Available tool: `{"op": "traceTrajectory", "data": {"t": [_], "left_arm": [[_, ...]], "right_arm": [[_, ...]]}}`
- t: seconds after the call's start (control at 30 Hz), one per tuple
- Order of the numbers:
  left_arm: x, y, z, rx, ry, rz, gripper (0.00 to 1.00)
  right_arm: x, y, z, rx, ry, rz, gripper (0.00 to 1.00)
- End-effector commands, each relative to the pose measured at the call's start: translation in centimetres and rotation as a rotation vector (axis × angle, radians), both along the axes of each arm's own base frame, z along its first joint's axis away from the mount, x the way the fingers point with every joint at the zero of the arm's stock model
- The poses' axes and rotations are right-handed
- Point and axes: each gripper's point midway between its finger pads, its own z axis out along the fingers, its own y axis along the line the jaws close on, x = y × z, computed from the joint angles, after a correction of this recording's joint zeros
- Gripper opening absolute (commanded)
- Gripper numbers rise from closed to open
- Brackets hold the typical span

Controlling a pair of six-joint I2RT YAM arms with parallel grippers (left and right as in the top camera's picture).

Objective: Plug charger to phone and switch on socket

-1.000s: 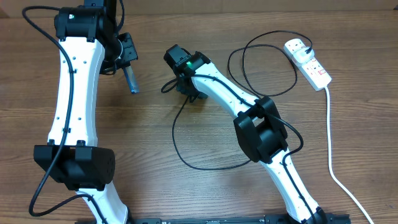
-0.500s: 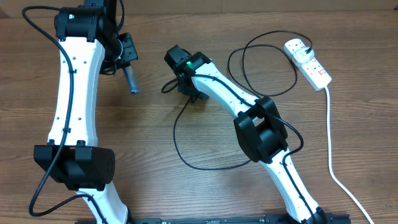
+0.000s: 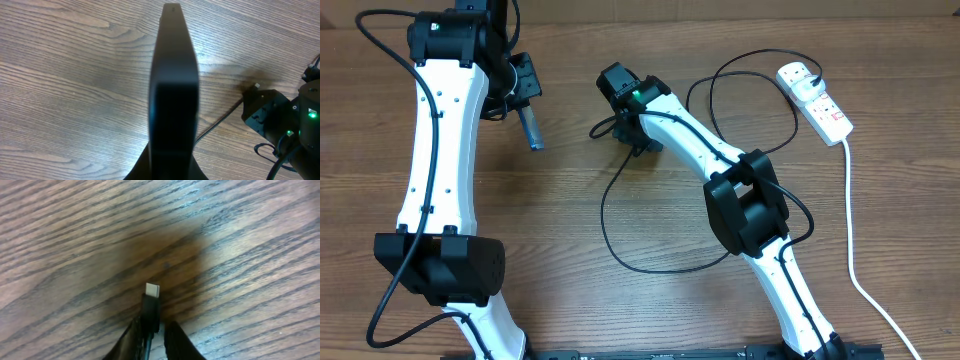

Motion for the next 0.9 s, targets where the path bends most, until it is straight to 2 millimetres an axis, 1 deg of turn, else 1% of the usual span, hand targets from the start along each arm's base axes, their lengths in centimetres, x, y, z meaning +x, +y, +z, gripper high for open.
{"op": "traceTrajectory", "data": {"t": [0.0,0.1,0.2,0.3,0.37,0.43,0.47,0.57,0.63,0.67,0.7,0.77,0.87], "left_arm": [[0.3,-0.2,0.6,-0.011,-0.023,-0.002,0.04],[0.3,-0.3,0.6,-0.012,-0.023,-0.002,0.04],[0.3,-0.3,0.6,-0.016,-0.023,-0.004,0.04],[0.3,-0.7,0.6,-0.033,-0.024,-0.015,0.04],[0.5,-1.4,0.7,-0.064,-0.032,-0.055,0.04],[0.7,-2.8,0.9,-0.125,-0.048,-0.125,0.04],[0.8,-3.5,1.1,-0.161,-0.058,-0.157,0.04],[1.1,-6.9,2.4,-0.322,-0.112,-0.306,0.04],[1.1,-8.9,3.7,-0.44,-0.153,-0.387,0.04],[1.1,-9.9,4.6,-0.506,-0.175,-0.42,0.04],[1.1,-11.3,6.3,-0.614,-0.22,-0.477,0.04],[1.2,-12.4,8.3,-0.721,-0.276,-0.529,0.04],[1.1,-13.2,11.3,-0.85,-0.35,-0.595,0.04]], "right_arm": [[-1.7,-0.9,-4.9,-0.051,0.101,0.004,0.12],[-1.9,-0.6,-4.9,-0.046,0.105,0.01,0.11],[-2.3,0.0,-5.0,-0.011,0.129,0.016,0.04],[-2.4,0.3,-4.8,0.037,0.153,0.016,0.04],[-2.2,0.5,-4.2,0.065,0.161,0.023,0.04],[-1.7,0.8,-2.9,0.104,0.156,0.048,0.04],[-1.4,0.9,-1.9,0.127,0.148,0.059,0.04],[-0.5,1.1,2.3,0.206,0.106,0.111,0.04],[-0.4,1.2,5.8,0.262,0.075,0.171,0.04],[-0.6,1.0,7.8,0.287,0.06,0.192,0.04],[-1.3,0.5,11.5,0.324,0.037,0.232,0.04],[-2.6,0.1,16.3,0.378,-0.005,0.331,0.04],[-5.1,0.0,21.7,0.44,-0.062,0.472,0.04]]}}
